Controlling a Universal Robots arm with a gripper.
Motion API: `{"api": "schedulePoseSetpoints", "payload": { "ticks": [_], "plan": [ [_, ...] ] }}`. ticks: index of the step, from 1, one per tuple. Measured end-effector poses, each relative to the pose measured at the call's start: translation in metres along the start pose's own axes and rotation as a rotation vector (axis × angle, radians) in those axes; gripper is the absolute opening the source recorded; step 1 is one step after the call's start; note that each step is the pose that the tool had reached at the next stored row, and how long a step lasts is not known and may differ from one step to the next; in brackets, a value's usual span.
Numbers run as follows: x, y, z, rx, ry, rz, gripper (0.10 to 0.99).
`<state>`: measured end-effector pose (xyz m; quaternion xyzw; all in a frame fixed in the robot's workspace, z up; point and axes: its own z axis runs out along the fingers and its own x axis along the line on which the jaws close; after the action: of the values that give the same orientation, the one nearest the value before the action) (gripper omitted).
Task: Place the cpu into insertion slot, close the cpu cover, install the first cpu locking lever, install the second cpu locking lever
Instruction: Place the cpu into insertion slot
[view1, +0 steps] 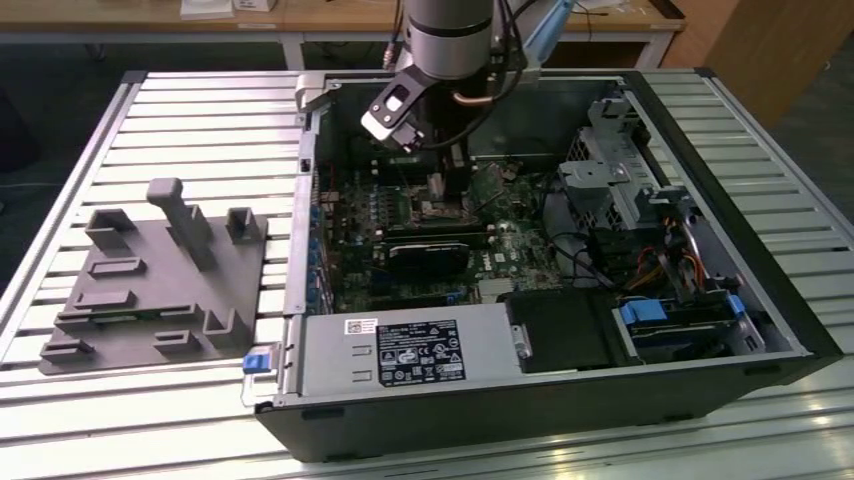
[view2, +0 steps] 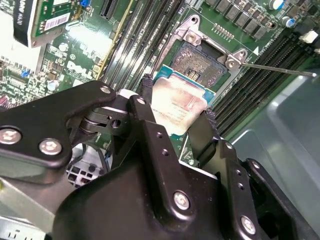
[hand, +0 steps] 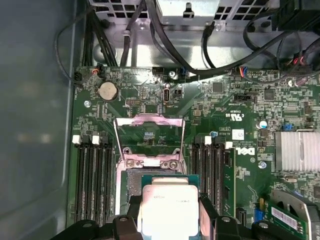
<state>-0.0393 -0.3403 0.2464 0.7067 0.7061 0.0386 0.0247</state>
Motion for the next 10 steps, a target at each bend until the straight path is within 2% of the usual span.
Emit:
{"api": "schedulePoseSetpoints", "payload": {
  "ticks": [10],
  "plan": [
    [0.0006,-0.0024,0.0148,0.0,-0.0001,0.0,0.533]
  ]
}}
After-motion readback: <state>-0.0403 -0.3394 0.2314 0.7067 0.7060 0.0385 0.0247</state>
